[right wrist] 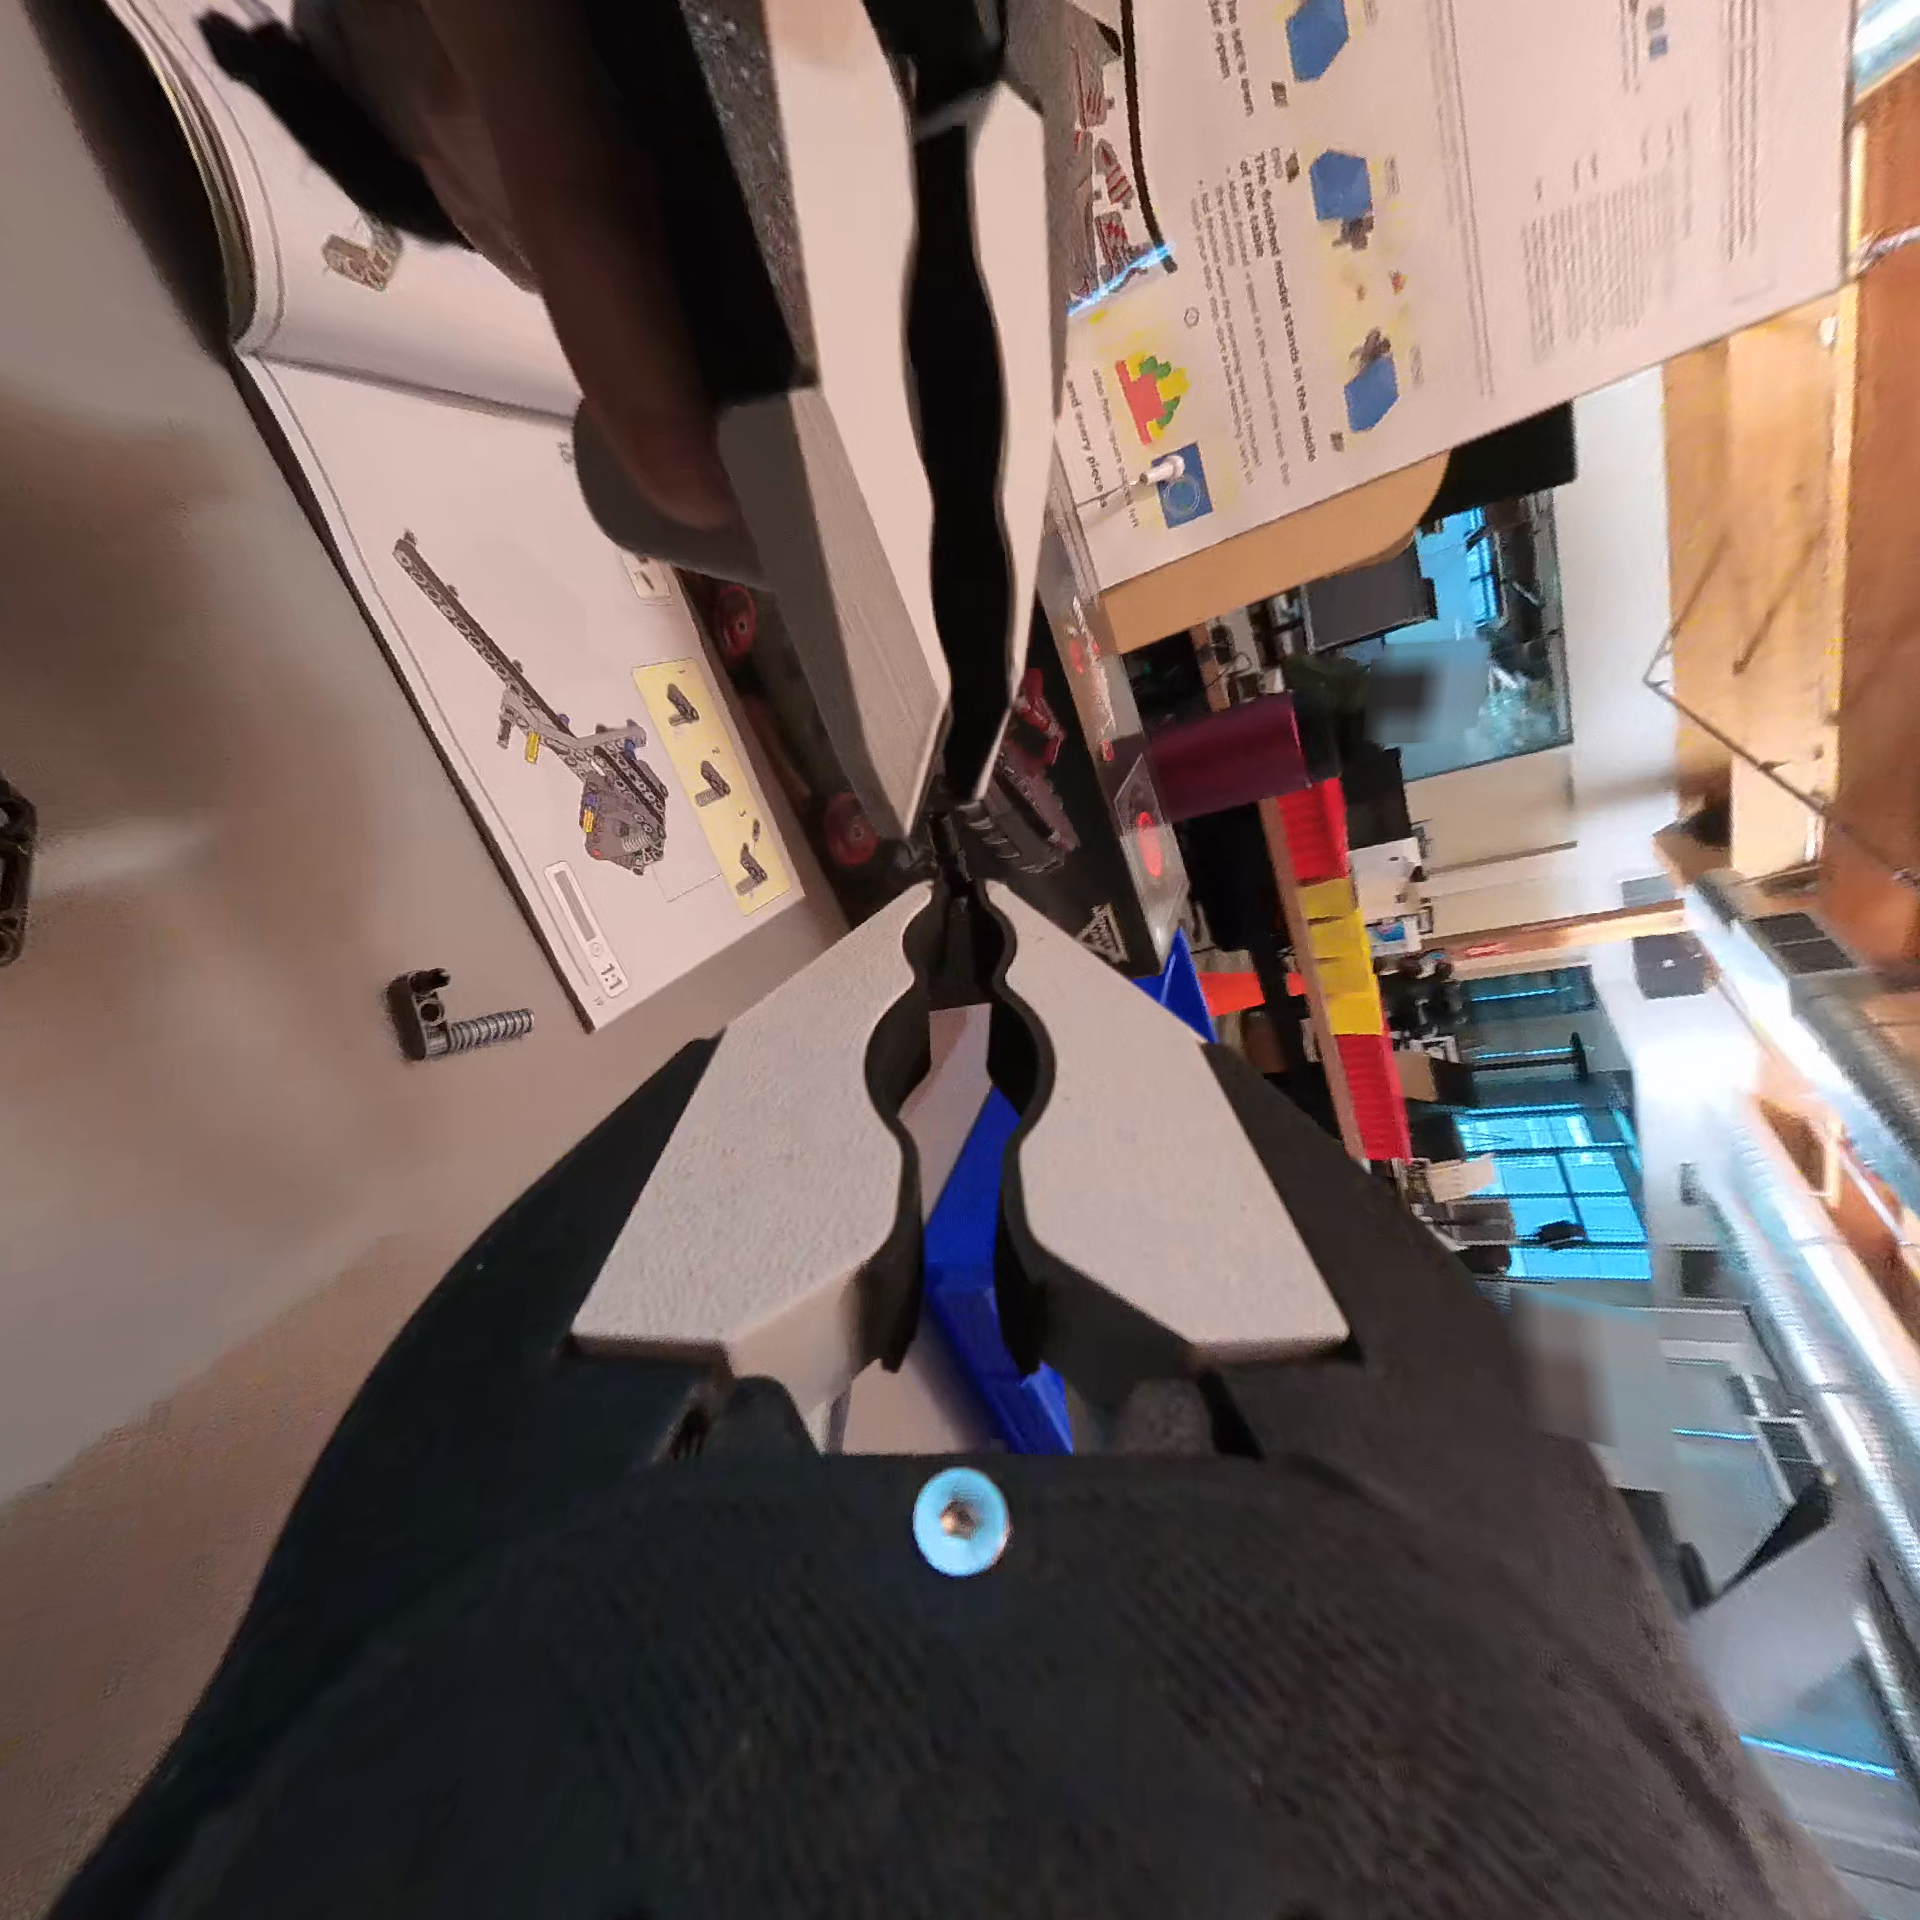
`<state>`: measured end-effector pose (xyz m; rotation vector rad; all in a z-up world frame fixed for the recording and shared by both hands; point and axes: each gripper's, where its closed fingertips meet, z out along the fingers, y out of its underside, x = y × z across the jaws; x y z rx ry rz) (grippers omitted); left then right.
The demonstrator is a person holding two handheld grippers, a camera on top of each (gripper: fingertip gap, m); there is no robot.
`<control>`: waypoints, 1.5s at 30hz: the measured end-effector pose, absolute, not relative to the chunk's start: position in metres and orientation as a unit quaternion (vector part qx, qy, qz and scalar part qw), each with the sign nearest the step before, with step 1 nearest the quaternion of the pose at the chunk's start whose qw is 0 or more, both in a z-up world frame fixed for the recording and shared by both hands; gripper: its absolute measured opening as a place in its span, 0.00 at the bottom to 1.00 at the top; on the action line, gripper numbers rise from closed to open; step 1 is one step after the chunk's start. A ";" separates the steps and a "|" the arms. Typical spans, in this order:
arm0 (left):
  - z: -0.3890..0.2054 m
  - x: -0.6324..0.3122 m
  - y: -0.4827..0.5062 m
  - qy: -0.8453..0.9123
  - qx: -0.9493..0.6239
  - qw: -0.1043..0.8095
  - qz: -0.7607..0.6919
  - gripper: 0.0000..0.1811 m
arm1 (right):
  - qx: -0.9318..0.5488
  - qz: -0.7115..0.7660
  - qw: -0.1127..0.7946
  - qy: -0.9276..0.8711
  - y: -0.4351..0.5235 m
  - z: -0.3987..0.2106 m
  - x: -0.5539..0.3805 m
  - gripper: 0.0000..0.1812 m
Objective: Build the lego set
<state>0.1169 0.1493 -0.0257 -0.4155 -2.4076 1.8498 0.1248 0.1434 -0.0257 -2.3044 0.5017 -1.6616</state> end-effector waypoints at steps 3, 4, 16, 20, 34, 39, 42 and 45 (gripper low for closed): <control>-0.025 0.115 0.150 -0.784 -0.133 0.050 0.604 0.04 | -0.788 -0.586 0.114 0.153 0.149 -0.021 0.125 0.01; -0.025 0.115 0.150 -0.784 -0.131 0.052 0.604 0.02 | -0.791 -0.584 0.106 0.151 0.149 -0.021 0.124 0.01; -0.005 0.105 0.159 -0.734 -0.147 0.138 0.648 0.01 | -0.790 -0.546 0.227 0.162 0.160 -0.006 0.116 0.01; 0.012 0.096 0.169 -0.685 -0.172 0.188 0.682 0.01 | -0.748 -0.484 0.408 0.198 0.169 0.019 0.104 0.09; 0.024 0.072 0.180 -0.632 -0.240 0.210 0.706 0.01 | -0.727 -0.282 0.587 0.219 0.190 0.031 0.082 0.03; 0.019 0.075 0.177 -0.646 -0.233 0.196 0.700 0.01 | -0.746 -0.297 0.559 0.206 0.189 0.028 0.083 0.02; 0.015 0.079 0.173 -0.658 -0.230 0.175 0.695 0.01 | -0.751 -0.297 0.550 0.214 0.186 0.025 0.087 0.02; 0.011 0.081 0.171 -0.667 -0.230 0.156 0.691 0.01 | -0.756 -0.298 0.540 0.217 0.184 0.021 0.089 0.02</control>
